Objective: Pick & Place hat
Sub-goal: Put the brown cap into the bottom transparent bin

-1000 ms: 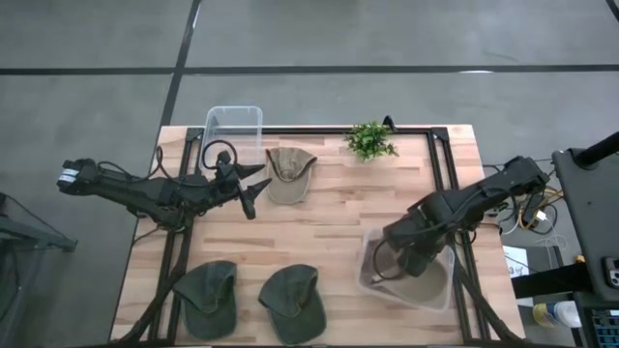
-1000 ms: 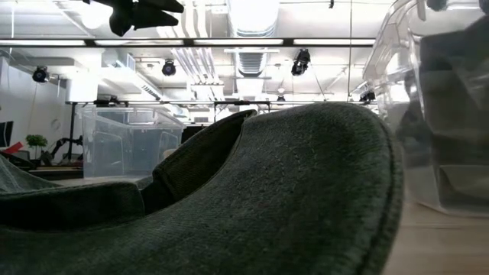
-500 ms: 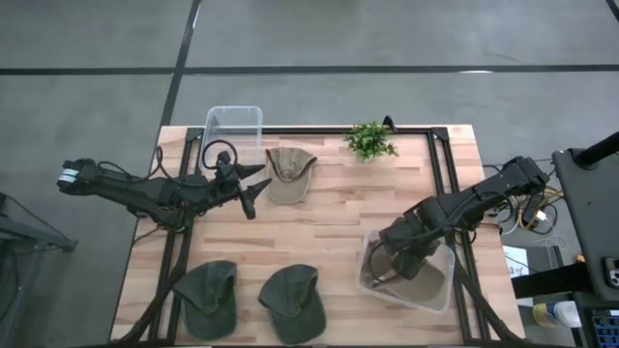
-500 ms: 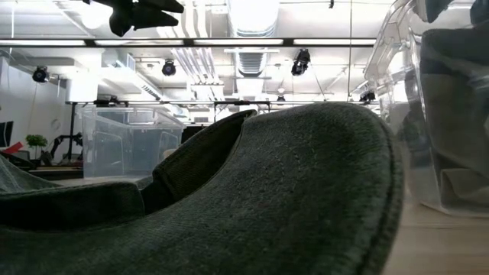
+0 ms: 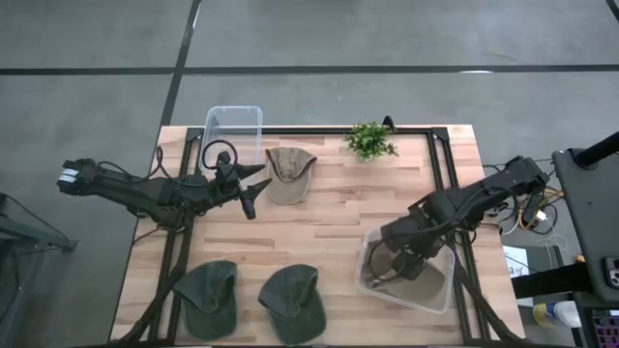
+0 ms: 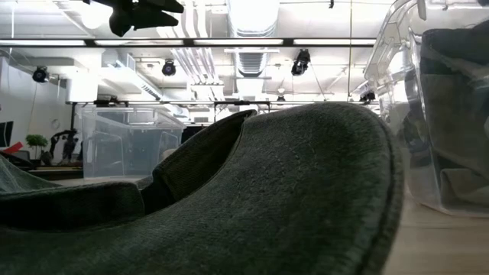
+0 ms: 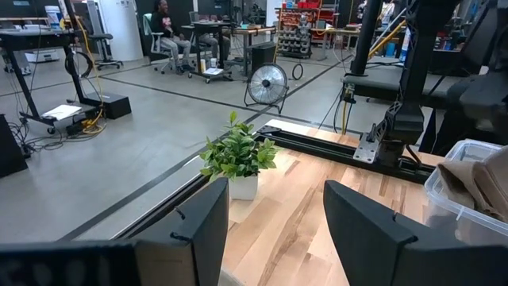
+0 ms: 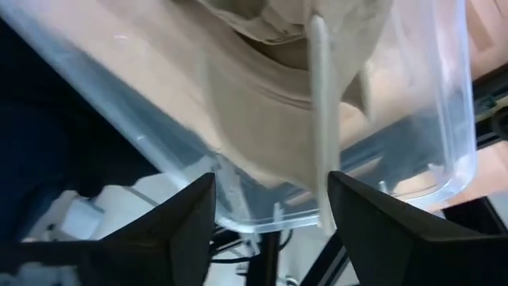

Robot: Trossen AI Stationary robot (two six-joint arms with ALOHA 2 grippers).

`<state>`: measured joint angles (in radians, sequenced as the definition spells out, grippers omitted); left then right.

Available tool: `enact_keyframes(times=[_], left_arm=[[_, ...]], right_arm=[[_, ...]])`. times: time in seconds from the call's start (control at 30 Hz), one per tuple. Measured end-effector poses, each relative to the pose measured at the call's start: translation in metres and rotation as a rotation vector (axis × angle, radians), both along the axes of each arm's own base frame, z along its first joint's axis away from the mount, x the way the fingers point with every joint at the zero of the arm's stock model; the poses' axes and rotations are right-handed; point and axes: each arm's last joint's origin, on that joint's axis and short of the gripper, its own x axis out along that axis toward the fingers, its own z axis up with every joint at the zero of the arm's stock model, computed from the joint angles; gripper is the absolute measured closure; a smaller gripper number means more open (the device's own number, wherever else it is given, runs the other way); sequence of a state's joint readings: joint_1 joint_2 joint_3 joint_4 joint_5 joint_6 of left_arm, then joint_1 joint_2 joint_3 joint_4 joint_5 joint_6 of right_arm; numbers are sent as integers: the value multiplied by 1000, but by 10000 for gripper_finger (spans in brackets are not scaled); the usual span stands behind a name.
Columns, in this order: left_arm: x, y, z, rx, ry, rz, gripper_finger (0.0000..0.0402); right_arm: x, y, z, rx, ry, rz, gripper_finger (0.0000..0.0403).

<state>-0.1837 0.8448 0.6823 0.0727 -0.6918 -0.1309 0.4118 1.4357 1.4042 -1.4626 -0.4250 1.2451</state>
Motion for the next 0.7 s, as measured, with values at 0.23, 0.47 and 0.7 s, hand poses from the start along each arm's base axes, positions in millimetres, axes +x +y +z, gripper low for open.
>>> enact_keyframes(times=[0.23, 0.47, 0.7], left_arm=[[0, 0, 0, -2, 0, 0, 203], [0, 0, -1, -3, 5, -15, 203], [2, -4, -18, -176, -2, -119, 203]], right_arm=[[4, -1, 28, -48, -157, 10, 165], [11, -10, 49, -236, -374, 68, 165], [24, -22, 59, -529, -595, 121, 165]])
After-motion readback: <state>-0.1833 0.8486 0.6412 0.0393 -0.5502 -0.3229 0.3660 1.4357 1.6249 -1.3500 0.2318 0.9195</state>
